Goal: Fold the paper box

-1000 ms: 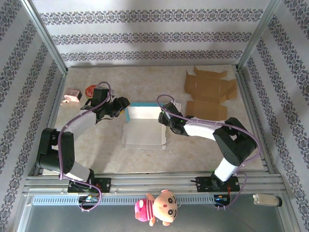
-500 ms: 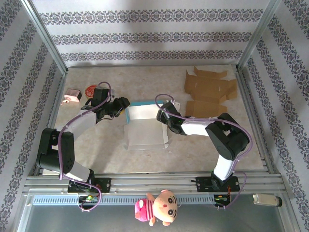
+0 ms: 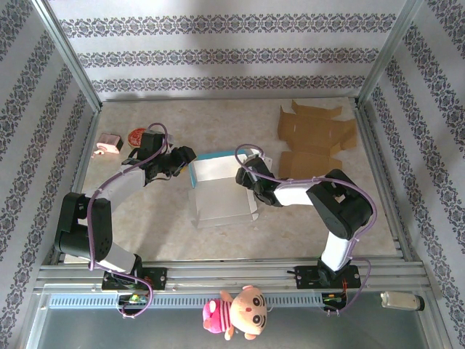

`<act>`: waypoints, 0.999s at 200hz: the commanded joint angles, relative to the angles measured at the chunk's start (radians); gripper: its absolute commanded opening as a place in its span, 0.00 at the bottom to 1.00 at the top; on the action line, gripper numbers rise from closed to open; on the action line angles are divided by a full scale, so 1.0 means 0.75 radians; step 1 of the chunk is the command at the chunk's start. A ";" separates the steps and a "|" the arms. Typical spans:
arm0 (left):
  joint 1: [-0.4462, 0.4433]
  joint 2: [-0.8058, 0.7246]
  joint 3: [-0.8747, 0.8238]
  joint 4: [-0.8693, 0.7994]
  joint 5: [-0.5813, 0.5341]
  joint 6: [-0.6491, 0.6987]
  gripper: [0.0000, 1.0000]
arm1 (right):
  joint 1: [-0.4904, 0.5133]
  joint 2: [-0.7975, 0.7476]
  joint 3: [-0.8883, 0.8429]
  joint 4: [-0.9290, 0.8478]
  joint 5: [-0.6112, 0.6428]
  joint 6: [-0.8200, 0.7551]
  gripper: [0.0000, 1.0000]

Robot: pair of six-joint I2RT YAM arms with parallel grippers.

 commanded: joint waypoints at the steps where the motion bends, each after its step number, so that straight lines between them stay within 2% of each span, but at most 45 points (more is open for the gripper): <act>1: -0.025 0.009 0.005 -0.110 -0.007 0.033 0.50 | 0.009 -0.037 -0.048 -0.099 0.067 0.056 0.73; 19: -0.026 0.006 0.001 -0.113 -0.012 0.037 0.50 | 0.014 -0.067 -0.042 -0.158 0.155 0.038 0.76; 31: -0.028 0.009 0.001 -0.117 -0.009 0.038 0.50 | 0.005 -0.057 -0.043 -0.146 0.146 0.031 0.76; 52: -0.027 0.010 0.001 -0.108 -0.007 0.035 0.50 | -0.026 -0.006 -0.045 -0.030 -0.016 0.034 0.67; 69: -0.030 0.013 0.001 -0.104 -0.008 0.033 0.50 | -0.025 0.029 -0.034 0.047 -0.085 0.036 0.62; 105: -0.034 0.012 -0.003 -0.102 -0.007 0.037 0.50 | -0.007 0.043 -0.019 0.118 -0.086 0.000 0.49; 148: -0.038 0.017 -0.004 -0.094 -0.007 0.035 0.50 | -0.003 0.023 -0.036 0.273 -0.190 -0.054 0.38; 200: -0.042 0.018 -0.011 -0.087 -0.004 0.034 0.50 | 0.058 -0.017 -0.035 0.256 -0.122 -0.157 0.37</act>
